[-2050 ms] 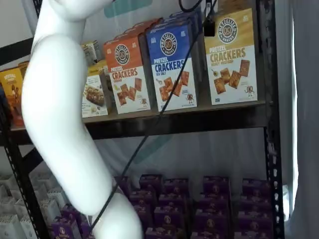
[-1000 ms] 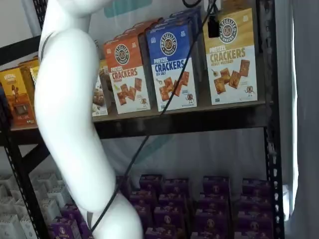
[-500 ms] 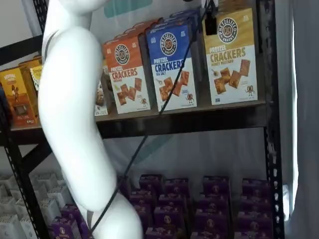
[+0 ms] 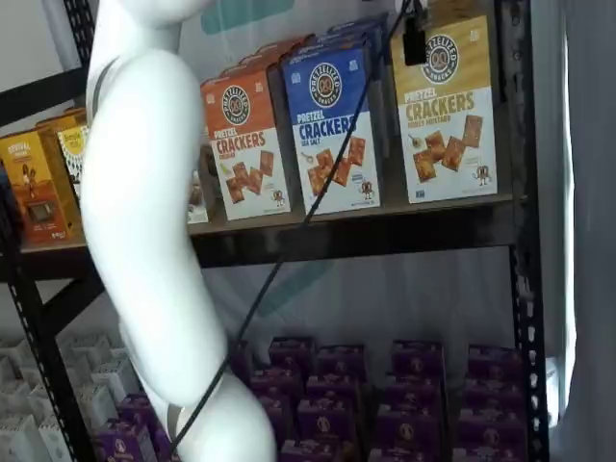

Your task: Retrieve the yellow and white box located on the top shelf, the sixth one from the left

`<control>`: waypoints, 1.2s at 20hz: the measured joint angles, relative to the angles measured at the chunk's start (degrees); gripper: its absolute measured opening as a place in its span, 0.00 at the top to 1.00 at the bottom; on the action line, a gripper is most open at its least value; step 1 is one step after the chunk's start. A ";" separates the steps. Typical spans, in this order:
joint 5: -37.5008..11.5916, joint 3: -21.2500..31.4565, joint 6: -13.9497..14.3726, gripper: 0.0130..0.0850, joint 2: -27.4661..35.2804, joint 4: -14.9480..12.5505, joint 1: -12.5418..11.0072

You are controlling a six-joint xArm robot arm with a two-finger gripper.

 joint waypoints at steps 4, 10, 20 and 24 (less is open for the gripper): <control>0.35 -1.08 0.45 0.00 0.90 -0.99 0.67; -0.31 -0.59 1.13 0.00 0.92 -3.07 2.13; 3.35 -3.59 2.13 0.00 2.73 -7.05 3.58; 7.21 -7.19 2.52 0.00 4.82 -9.62 4.23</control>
